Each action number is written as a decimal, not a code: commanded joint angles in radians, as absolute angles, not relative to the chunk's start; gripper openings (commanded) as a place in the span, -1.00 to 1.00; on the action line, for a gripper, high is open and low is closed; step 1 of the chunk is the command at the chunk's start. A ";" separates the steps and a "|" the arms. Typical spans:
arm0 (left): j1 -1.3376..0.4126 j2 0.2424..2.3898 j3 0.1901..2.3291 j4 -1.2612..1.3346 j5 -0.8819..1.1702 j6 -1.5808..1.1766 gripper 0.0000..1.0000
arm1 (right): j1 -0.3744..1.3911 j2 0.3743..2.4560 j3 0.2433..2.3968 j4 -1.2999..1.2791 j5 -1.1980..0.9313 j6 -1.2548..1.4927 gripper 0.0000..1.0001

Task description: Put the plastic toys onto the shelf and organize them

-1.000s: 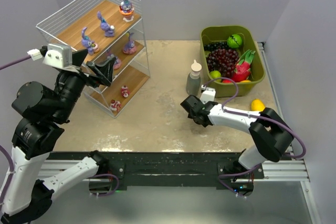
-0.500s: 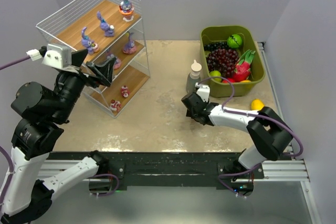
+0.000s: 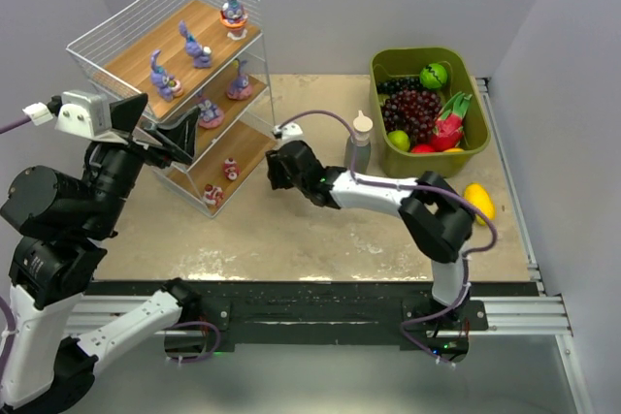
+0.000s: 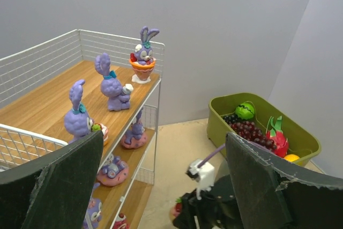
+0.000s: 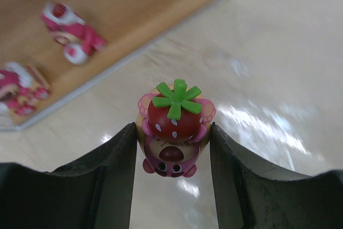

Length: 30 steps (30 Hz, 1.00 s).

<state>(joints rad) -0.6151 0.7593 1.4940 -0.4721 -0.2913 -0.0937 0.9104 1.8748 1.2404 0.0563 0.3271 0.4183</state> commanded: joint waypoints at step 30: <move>-0.611 0.727 1.545 -0.468 -0.325 -0.106 0.99 | 0.845 2.408 1.942 0.055 0.109 0.029 -0.52</move>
<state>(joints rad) -0.6151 0.7170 1.5169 -0.4877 -0.3187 -0.0940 0.8440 2.4184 1.8824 0.0597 0.0681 0.0597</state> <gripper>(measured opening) 0.994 0.521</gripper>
